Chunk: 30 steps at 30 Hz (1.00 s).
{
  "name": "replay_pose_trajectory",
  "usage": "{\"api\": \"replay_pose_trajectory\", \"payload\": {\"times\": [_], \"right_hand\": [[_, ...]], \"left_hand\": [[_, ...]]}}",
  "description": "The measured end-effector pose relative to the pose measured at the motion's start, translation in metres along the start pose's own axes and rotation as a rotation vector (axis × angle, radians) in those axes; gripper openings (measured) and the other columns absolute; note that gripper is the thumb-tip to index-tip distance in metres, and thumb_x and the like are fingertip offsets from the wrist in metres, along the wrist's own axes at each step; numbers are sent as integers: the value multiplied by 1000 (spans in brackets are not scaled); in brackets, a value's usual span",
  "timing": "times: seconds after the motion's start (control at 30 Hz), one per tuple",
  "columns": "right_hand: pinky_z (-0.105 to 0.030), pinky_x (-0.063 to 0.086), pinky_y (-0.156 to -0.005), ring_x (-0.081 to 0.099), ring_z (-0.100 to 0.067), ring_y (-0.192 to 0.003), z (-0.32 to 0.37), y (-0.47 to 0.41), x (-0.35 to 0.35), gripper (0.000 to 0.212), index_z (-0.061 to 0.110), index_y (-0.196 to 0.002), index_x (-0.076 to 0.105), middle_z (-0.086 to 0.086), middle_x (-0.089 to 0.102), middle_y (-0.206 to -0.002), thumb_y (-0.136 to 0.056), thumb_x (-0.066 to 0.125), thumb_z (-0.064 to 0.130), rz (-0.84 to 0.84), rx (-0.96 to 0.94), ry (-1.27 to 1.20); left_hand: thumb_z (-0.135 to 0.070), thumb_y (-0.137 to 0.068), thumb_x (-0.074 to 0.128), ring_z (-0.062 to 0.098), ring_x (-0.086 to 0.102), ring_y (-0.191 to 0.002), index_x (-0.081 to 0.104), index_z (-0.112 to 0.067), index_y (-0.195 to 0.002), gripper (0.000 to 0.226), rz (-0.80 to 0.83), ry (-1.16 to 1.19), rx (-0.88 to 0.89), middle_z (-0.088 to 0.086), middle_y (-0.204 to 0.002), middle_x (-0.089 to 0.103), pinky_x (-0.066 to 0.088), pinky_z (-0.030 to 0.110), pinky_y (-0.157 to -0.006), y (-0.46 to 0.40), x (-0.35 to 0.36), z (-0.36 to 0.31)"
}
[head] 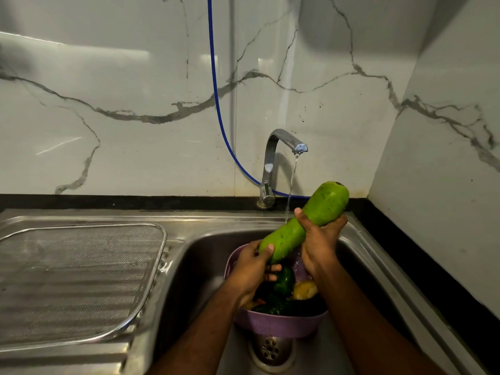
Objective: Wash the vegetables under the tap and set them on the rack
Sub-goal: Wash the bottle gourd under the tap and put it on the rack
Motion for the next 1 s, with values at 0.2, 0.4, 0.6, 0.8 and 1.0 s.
{"api": "replay_pose_trajectory", "payload": {"times": [0.2,0.4,0.6,0.8,1.0], "right_hand": [[-41,61,-80,65,-27,-117,2,-5,-7,97,26,-150,30,-12,57,-140,-76,85,-3,-46,13,-69],[-48,59,-93,65,-29,-118,-3,3,1,95,28,-151,29,-9,60,-135,-79,83,-3,8,41,-45],[-54,58,-89,66,-31,-99,-16,20,17,69,22,-137,46,-16,64,-115,-81,76,-5,219,238,-32],[-47,62,-86,72,-30,-96,-29,37,30,72,20,-131,63,-20,73,-117,-64,88,26,371,344,91],[-52,61,-90,72,-26,-109,-20,23,25,75,36,-130,57,-4,72,-121,-64,95,41,282,83,233]], "left_hand": [[-1,-89,69,28,63,-78,55,-14,-124,40,-13,-138,197,13,-96,69,55,26,-62,-3,-2,0],[-25,-79,84,10,63,-68,56,-26,-113,44,-103,-396,243,3,-92,69,51,24,-62,0,-9,-2],[-43,-47,92,17,73,-82,65,-22,-103,65,-93,-461,104,1,-92,75,62,41,-73,1,-21,-16],[-33,-35,83,17,70,-93,56,-23,-111,82,-66,-551,76,1,-104,71,59,45,-85,5,-21,-13],[-44,-47,73,25,65,-96,51,-29,-114,72,-186,-907,155,0,-107,68,54,33,-78,14,-21,-25]]}}
Point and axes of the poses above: each hand's wrist, its own y-axis away from the middle knuckle, its own x-axis out of the palm, z = x × y, the point moved 4 cm from there along -y, towards the middle knuckle
